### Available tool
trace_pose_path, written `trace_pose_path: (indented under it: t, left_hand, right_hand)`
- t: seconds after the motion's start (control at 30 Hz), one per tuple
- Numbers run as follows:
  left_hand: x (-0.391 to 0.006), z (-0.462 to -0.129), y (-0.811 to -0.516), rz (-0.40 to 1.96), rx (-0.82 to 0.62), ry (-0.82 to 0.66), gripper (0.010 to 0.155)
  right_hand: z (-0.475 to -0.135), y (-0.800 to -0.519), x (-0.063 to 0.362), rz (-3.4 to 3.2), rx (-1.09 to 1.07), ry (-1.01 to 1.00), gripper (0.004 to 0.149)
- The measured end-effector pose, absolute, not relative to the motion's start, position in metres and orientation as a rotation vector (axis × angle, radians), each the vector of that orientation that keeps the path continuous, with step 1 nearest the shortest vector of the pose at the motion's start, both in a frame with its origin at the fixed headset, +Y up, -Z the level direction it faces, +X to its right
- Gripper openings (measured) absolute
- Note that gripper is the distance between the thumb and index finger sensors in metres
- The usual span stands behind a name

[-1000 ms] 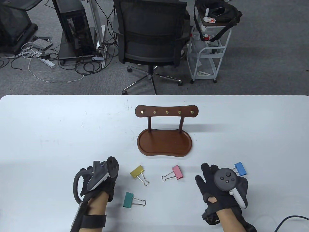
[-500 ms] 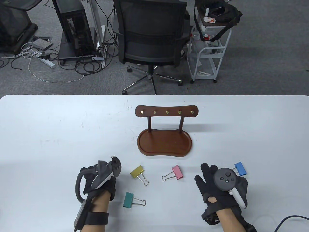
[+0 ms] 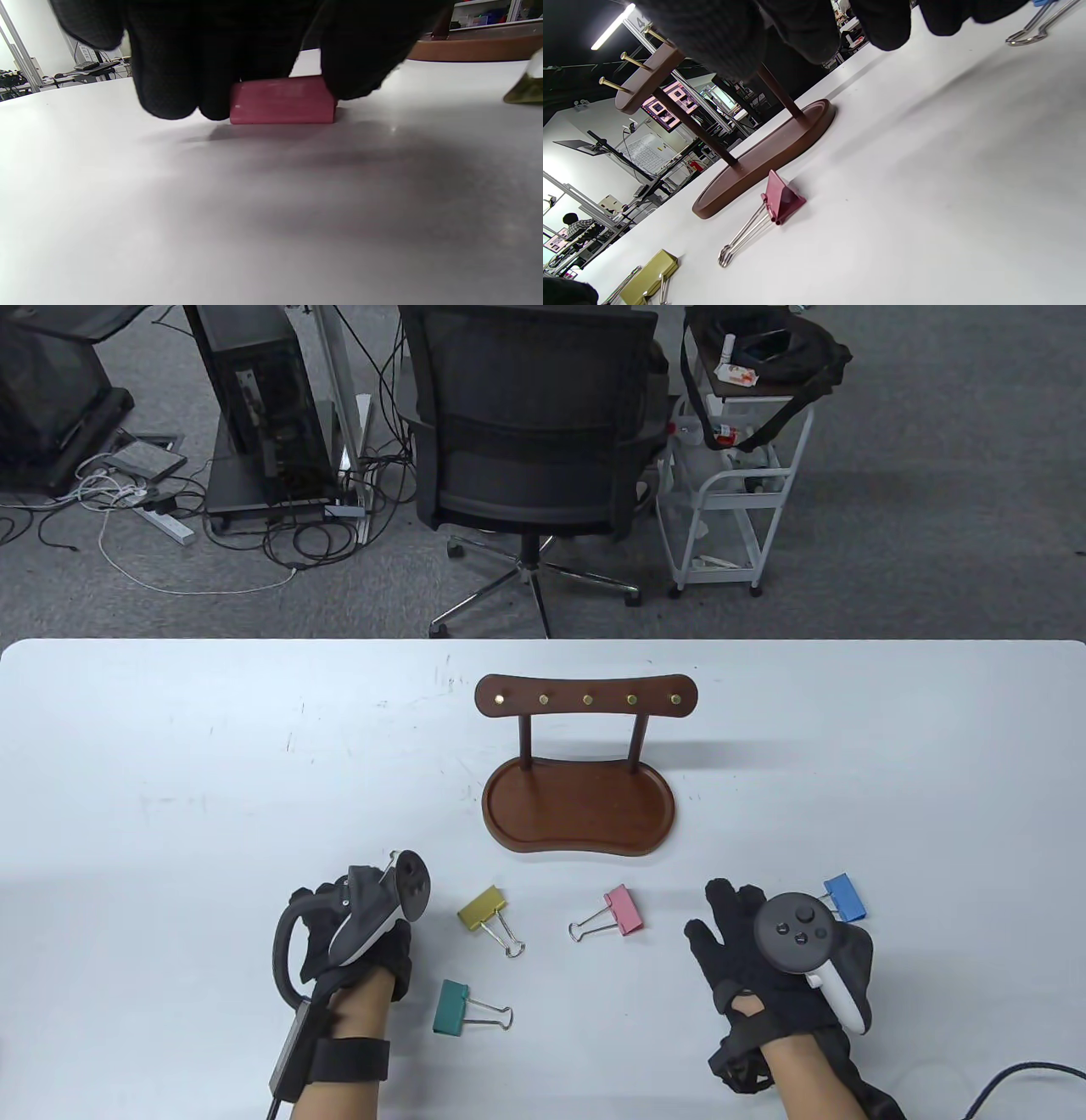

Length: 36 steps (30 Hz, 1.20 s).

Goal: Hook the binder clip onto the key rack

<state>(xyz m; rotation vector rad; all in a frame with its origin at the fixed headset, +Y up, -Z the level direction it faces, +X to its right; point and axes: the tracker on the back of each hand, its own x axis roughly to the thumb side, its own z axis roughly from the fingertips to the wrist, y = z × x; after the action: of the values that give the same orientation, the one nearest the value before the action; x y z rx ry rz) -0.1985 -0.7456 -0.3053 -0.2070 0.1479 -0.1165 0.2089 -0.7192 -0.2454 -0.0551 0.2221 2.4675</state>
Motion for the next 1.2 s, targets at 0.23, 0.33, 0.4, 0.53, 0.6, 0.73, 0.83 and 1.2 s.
trace_pose_path:
  t: [0.23, 0.33, 0.4, 0.53, 0.6, 0.73, 0.83, 1.2]
  left_hand:
    - [-0.197, -0.301, -0.736, -0.089, -0.146, 0.141, 0.075]
    - [-0.196, -0.297, -0.728, -0.049, -0.123, 0.133, 0.074]
    - [-0.195, -0.293, -0.721, -0.037, -0.098, 0.122, 0.075]
    - [-0.192, -0.284, -0.706, -0.015, -0.028, 0.091, 0.075]
    - [-0.19, -0.279, -0.696, 0.018, 0.01, 0.075, 0.075]
    - [-0.185, -0.27, -0.675, 0.097, 0.07, 0.047, 0.076]
    - [-0.178, -0.261, -0.656, 0.129, 0.13, 0.022, 0.076]
    - [-0.146, -0.254, -0.602, 0.164, 0.27, 0.006, 0.077]
  right_hand:
    - [-0.246, -0.72, 0.209, 2.467, -0.055, 0.23, 0.072]
    - [-0.246, -0.72, 0.209, 2.466, -0.052, 0.233, 0.072]
    - [-0.246, -0.72, 0.209, 2.466, -0.051, 0.234, 0.072]
    - [-0.248, -0.722, 0.208, 2.467, -0.051, 0.241, 0.072]
    - [-0.249, -0.723, 0.208, 2.466, -0.052, 0.248, 0.072]
    - [-0.248, -0.723, 0.209, 2.465, -0.054, 0.248, 0.072]
    - [-0.247, -0.723, 0.209, 2.456, -0.054, 0.247, 0.072]
    - [-0.248, -0.724, 0.209, 2.444, -0.048, 0.248, 0.072]
